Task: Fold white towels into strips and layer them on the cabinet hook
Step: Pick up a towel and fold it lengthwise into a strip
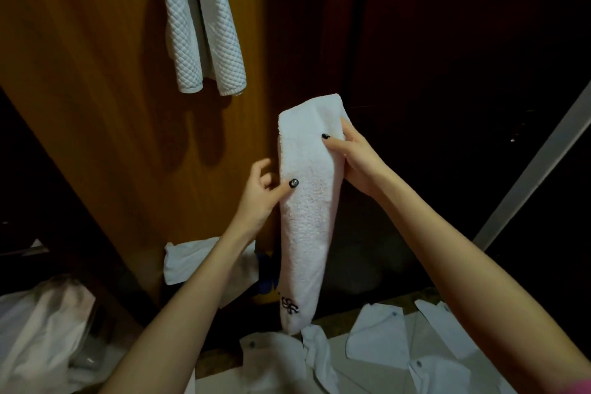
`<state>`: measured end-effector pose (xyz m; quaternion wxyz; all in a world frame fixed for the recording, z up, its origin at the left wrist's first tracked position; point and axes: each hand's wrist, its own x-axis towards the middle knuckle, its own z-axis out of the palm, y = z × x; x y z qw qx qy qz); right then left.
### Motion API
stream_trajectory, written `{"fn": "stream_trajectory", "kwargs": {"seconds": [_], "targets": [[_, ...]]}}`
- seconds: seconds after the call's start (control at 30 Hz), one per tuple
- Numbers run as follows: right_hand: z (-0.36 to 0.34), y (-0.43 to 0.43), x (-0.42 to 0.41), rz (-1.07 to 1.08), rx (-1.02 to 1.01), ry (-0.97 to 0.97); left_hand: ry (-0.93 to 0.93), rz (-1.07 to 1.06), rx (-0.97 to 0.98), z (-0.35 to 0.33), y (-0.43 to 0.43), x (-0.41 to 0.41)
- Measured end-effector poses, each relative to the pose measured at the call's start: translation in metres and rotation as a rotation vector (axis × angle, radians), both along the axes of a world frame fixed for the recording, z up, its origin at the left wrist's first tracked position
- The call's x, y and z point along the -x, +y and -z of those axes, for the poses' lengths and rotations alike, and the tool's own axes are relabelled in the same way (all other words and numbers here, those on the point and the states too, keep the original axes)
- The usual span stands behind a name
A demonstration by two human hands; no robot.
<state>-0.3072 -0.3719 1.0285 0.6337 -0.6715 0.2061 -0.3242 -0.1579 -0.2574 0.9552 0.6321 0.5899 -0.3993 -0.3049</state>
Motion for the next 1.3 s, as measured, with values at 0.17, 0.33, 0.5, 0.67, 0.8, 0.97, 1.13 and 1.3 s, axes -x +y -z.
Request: {"fn": "stream_trajectory", "kwargs": {"seconds": [0.17, 0.33, 0.5, 0.67, 0.8, 0.97, 1.13, 1.3], "targets": [[0.001, -0.003, -0.001, -0.019, -0.079, -0.035, -0.101, 0.06, 0.04, 0.024, 0.006, 0.008], [-0.008, -0.003, -0.004, -0.065, -0.181, -0.138, -0.056, 0.092, -0.054, 0.026, -0.004, 0.012], [-0.024, -0.005, -0.006, -0.013, -0.217, -0.194, -0.014, 0.089, 0.003, 0.018, -0.01, 0.006], [-0.029, -0.008, -0.009, 0.241, -0.146, -0.082, -0.034, 0.215, -0.119, 0.019, -0.013, -0.004], [-0.019, -0.011, -0.011, 0.444, -0.125, -0.092, -0.078, 0.218, -0.206, 0.016, -0.013, -0.028], [-0.016, -0.018, -0.011, 0.386, -0.135, -0.238, -0.214, 0.361, -0.315, 0.012, -0.001, -0.062], [-0.035, -0.032, -0.018, 0.428, -0.068, -0.197, -0.37, 0.356, -0.414, -0.014, -0.003, -0.097], [-0.077, -0.039, -0.035, 0.435, -0.017, -0.254, -0.485, 0.195, -0.347, -0.09, -0.004, -0.137]]}}
